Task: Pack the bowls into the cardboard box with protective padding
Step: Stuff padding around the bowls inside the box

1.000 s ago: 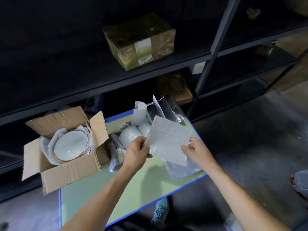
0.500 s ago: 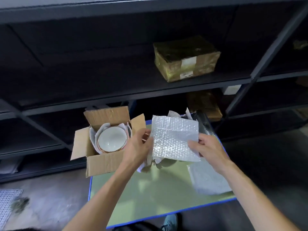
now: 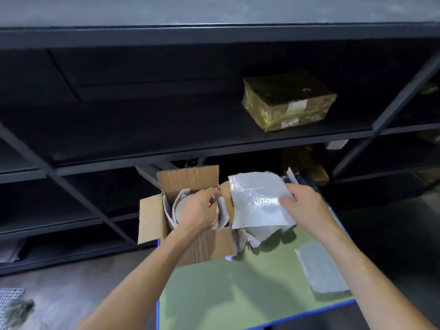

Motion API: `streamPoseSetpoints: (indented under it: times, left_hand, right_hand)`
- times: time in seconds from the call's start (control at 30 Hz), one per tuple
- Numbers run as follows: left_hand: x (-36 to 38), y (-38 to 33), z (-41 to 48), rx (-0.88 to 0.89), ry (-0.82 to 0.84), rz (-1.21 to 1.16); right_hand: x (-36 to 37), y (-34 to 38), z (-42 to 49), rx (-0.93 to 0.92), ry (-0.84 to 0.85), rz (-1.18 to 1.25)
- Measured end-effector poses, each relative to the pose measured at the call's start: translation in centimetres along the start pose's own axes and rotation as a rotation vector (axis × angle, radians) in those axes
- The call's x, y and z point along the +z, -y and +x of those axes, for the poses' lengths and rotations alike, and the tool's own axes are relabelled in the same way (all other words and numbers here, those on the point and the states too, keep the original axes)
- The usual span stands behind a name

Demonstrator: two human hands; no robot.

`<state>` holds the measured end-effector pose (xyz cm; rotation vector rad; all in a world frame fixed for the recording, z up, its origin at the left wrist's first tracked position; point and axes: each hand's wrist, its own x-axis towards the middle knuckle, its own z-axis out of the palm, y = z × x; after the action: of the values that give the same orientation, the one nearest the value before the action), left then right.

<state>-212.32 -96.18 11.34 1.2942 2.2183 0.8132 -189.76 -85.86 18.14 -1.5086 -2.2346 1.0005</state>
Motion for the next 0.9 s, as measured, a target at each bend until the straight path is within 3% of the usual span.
streamPoseSetpoints:
  times: [0.17,0.27,0.5,0.73,0.9]
  left_hand:
    - [-0.2,0.7,1.2,0.219,0.139,0.228]
    - [0.0,1.0,1.9,0.275,0.151,0.243]
    - [0.4,4.9,2.5,0.239,0.004,0.106]
    - [0.4,5.6,1.8,0.242,-0.055,0.101]
    - [0.5,5.2,1.7,0.238,-0.062,0.077]
  right_hand:
    - [0.7,3.0,-1.0,0.046,-0.033,-0.125]
    - [1.2,4.2,-1.7,0.059,-0.049,-0.155]
    - [2.0,8.1,-1.4,0.062,-0.031,-0.207]
    - [3.3,11.0,1.1,-0.004,0.106,-0.272]
    - [3.6,12.9,1.7,0.055,0.174,-0.317]
